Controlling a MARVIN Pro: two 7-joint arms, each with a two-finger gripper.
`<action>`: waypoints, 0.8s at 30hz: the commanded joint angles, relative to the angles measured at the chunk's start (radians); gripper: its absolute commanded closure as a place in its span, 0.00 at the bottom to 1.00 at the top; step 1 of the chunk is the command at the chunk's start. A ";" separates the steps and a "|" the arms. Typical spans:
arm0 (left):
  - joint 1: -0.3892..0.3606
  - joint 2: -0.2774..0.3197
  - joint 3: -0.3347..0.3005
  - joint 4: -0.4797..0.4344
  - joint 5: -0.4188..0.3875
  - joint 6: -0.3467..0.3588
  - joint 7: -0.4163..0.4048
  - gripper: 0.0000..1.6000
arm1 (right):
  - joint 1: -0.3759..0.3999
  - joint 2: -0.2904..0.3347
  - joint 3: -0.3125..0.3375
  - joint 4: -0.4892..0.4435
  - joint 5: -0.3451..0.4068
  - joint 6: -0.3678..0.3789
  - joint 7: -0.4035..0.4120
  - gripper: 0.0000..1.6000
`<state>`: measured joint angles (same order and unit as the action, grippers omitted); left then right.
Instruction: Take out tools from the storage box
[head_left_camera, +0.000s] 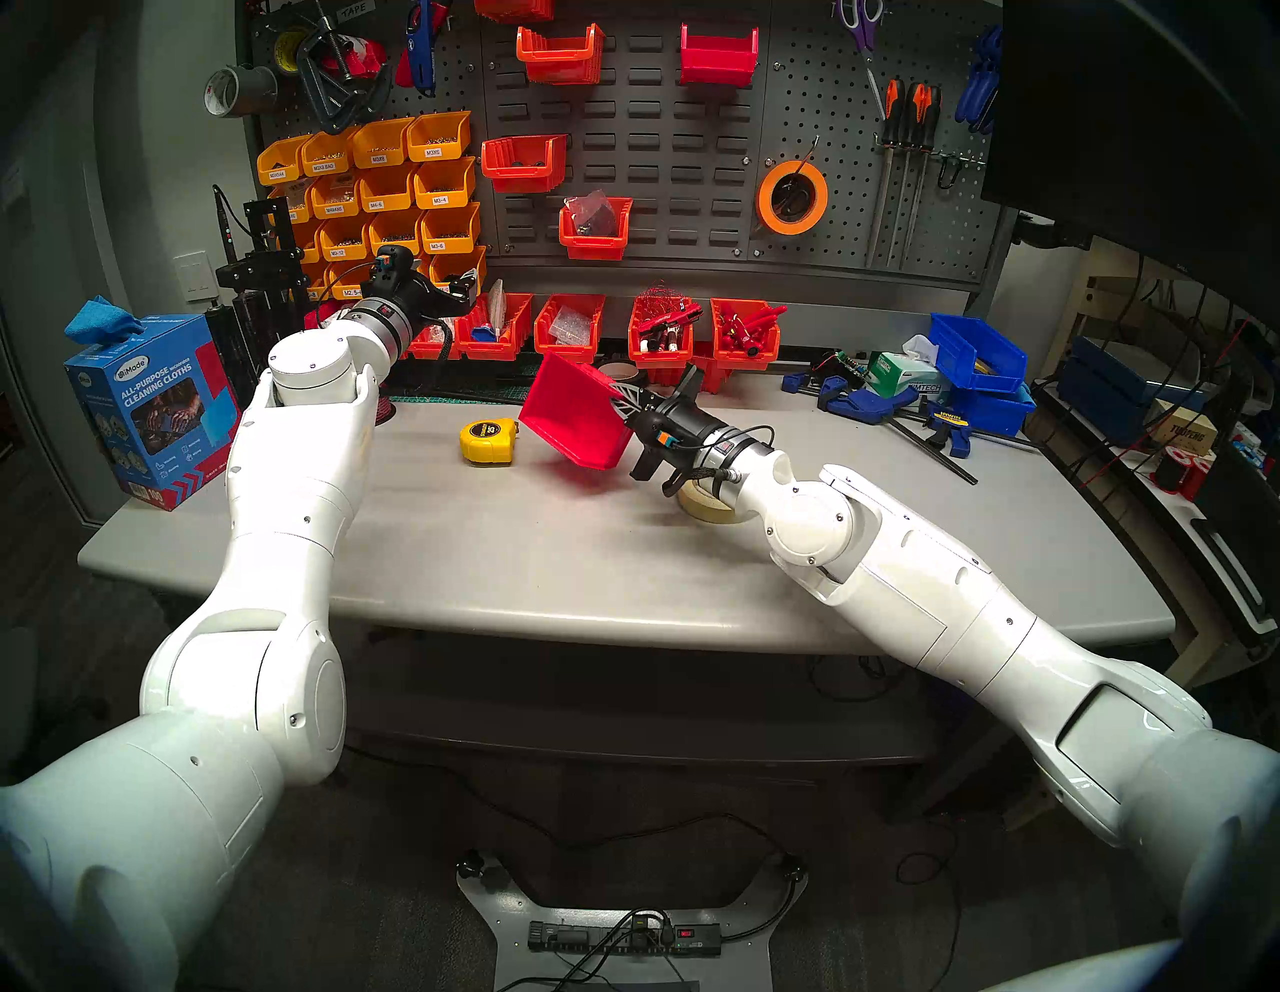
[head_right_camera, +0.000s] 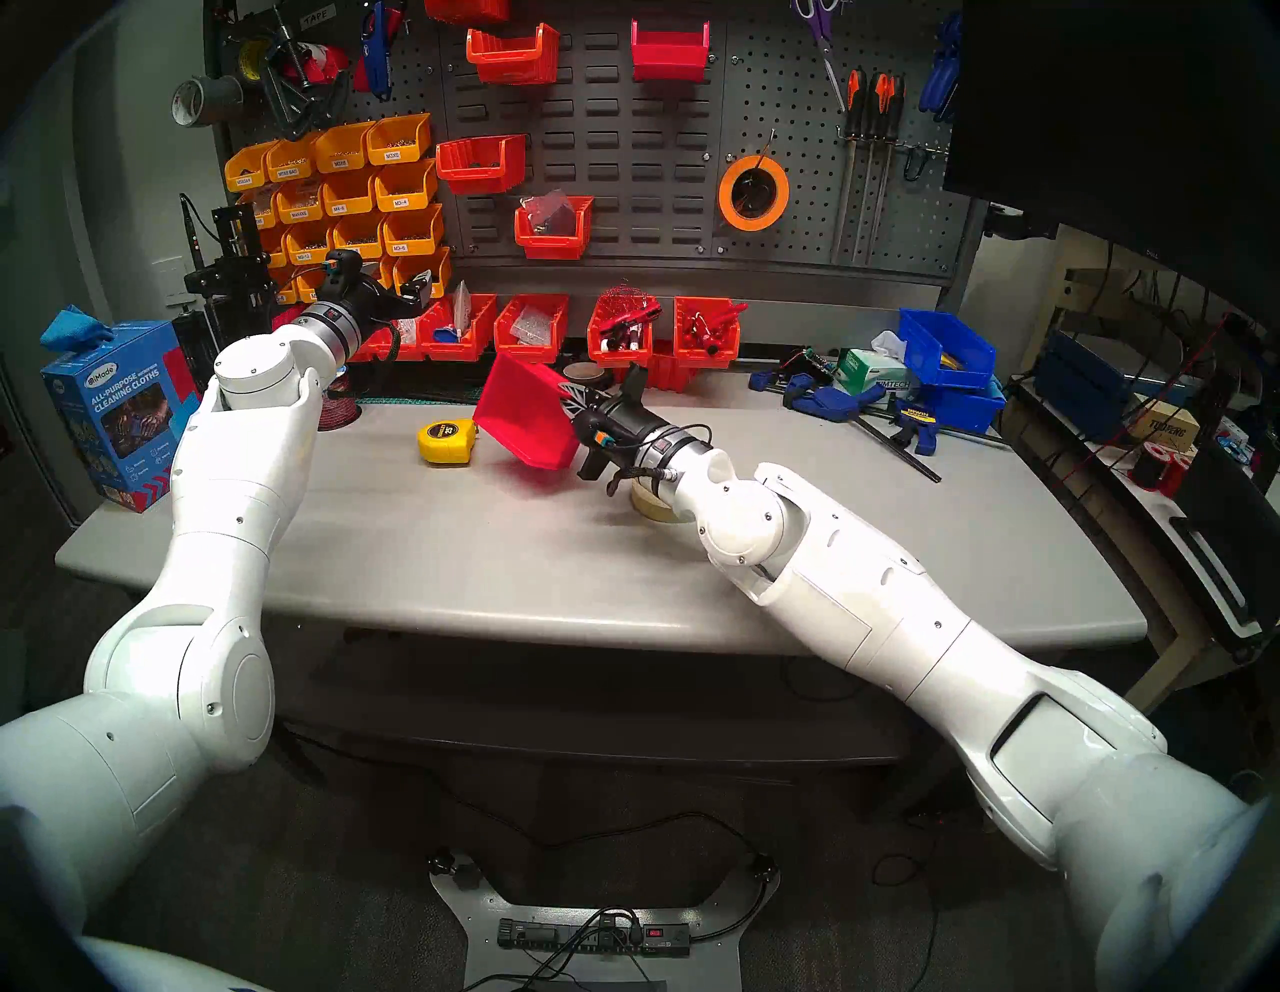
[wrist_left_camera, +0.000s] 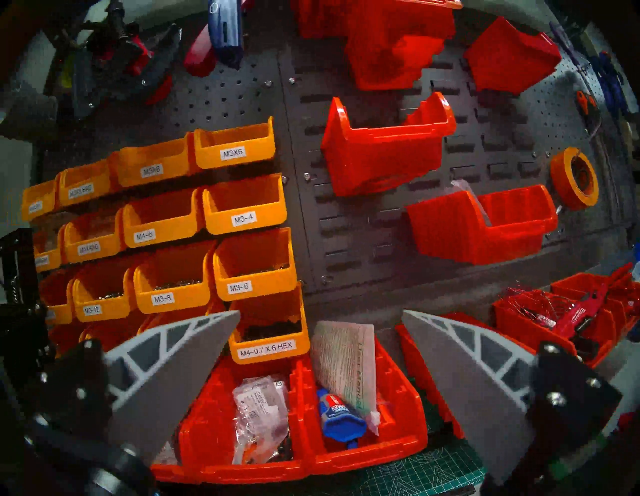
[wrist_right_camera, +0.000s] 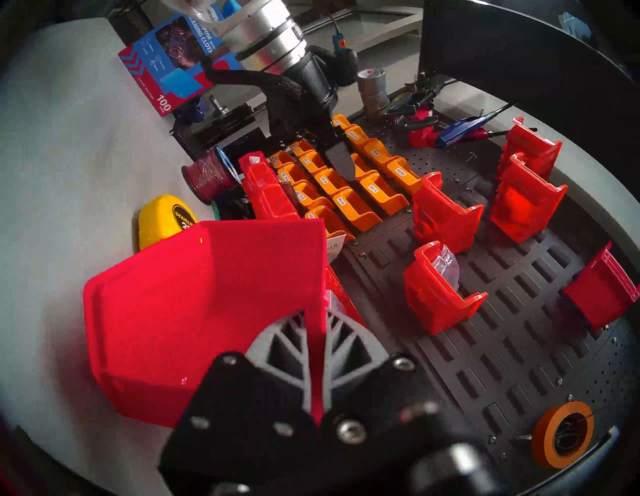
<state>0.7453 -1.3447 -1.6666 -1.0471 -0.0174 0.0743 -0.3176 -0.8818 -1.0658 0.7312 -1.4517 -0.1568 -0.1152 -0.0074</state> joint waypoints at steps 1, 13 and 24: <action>0.021 -0.061 -0.026 -0.071 0.016 -0.022 0.105 0.00 | 0.015 -0.057 0.103 -0.015 0.112 0.074 -0.057 1.00; 0.076 -0.137 -0.037 -0.161 0.077 -0.029 0.340 0.00 | -0.066 -0.106 0.278 -0.076 0.331 0.257 -0.212 1.00; 0.102 -0.189 -0.026 -0.212 0.142 -0.010 0.528 0.00 | -0.211 -0.111 0.414 -0.233 0.410 0.474 -0.399 1.00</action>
<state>0.8553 -1.4958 -1.7032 -1.2147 0.0915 0.0562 0.1322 -1.0076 -1.1697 1.0705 -1.5846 0.2386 0.2622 -0.3069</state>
